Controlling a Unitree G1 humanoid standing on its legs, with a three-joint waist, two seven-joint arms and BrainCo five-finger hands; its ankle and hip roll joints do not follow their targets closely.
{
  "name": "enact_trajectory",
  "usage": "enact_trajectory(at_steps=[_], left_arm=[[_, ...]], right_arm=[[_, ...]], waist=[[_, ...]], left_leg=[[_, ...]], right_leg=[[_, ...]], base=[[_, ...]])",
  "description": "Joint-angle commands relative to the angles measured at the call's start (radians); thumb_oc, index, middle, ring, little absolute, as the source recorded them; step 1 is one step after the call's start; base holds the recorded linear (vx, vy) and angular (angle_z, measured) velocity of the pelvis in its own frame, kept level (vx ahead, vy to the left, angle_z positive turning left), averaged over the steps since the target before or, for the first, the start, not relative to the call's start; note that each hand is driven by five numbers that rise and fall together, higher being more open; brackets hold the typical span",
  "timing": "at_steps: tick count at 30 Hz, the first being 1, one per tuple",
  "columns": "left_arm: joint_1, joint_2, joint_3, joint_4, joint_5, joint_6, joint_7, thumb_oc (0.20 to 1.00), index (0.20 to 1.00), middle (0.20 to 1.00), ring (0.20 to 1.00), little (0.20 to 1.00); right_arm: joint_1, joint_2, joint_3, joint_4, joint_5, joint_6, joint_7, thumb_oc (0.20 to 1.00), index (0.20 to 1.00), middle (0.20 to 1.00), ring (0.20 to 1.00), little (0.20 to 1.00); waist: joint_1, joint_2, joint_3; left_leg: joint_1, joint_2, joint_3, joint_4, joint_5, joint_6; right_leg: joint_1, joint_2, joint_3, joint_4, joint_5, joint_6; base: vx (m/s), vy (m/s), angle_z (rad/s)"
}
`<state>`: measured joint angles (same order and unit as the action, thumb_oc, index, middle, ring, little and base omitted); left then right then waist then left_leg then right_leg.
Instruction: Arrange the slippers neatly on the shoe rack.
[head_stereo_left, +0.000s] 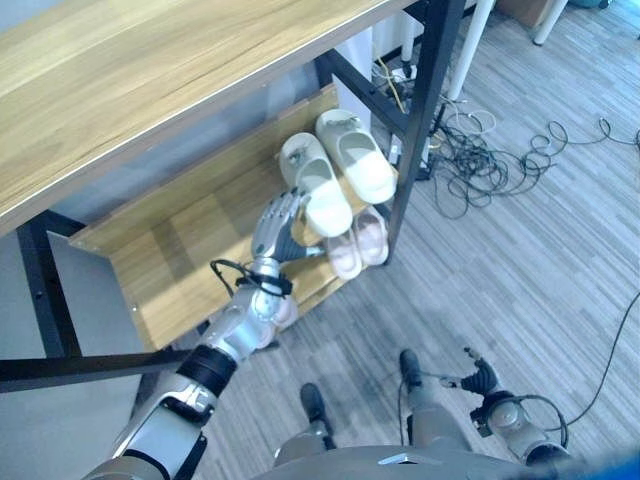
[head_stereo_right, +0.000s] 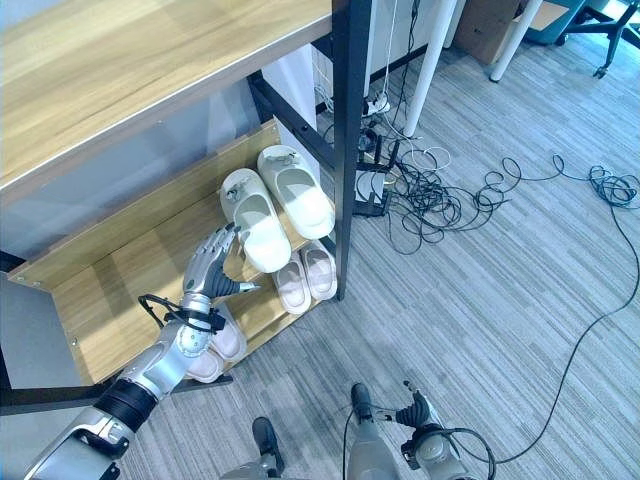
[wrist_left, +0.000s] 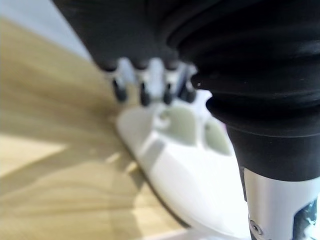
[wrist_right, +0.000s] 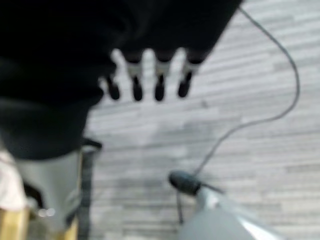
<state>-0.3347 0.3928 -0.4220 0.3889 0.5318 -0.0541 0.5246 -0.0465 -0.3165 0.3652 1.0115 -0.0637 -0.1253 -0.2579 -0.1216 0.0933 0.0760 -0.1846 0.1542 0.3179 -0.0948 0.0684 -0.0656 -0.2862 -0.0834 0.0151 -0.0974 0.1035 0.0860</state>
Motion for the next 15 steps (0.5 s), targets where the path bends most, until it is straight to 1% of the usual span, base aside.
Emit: enact_trajectory(at_steps=[1,7,15], left_arm=[[-0.082,-0.025,0.037,0.062,-0.026,-0.043,0.025,1.000,1.000,1.000,1.000,1.000],[-0.067,-0.046,0.024,0.084,-0.050,-0.046,0.017,1.000,1.000,1.000,1.000,1.000],[-0.033,-0.105,0.010,0.121,-0.175,-0.072,-0.016,1.000,1.000,1.000,1.000,1.000]], right_arm=[[-0.027,-0.016,0.008,0.038,0.025,-0.003,-0.007,1.000,1.000,1.000,1.000,1.000],[-0.031,-0.017,0.007,0.043,0.034,-0.003,-0.009,1.000,1.000,1.000,1.000,1.000],[-0.050,-0.017,0.009,0.066,0.051,0.003,-0.015,1.000,1.000,1.000,1.000,1.000]], waist=[[-0.001,0.016,-0.004],[-0.003,0.020,-0.008],[-0.003,0.027,-0.013]], left_leg=[[-0.015,0.053,-0.080,0.008,0.025,-0.081],[-0.012,0.056,-0.074,0.008,0.025,-0.081],[-0.014,0.064,-0.071,0.008,0.030,-0.079]], right_leg=[[-0.019,-0.024,-0.025,0.055,-0.066,0.061],[-0.022,-0.022,-0.018,0.058,-0.068,0.059],[-0.034,-0.019,-0.009,0.065,-0.069,0.054]], base=[[0.00,0.000,0.00],[0.00,-0.006,0.00],[0.00,-0.017,-0.01]])
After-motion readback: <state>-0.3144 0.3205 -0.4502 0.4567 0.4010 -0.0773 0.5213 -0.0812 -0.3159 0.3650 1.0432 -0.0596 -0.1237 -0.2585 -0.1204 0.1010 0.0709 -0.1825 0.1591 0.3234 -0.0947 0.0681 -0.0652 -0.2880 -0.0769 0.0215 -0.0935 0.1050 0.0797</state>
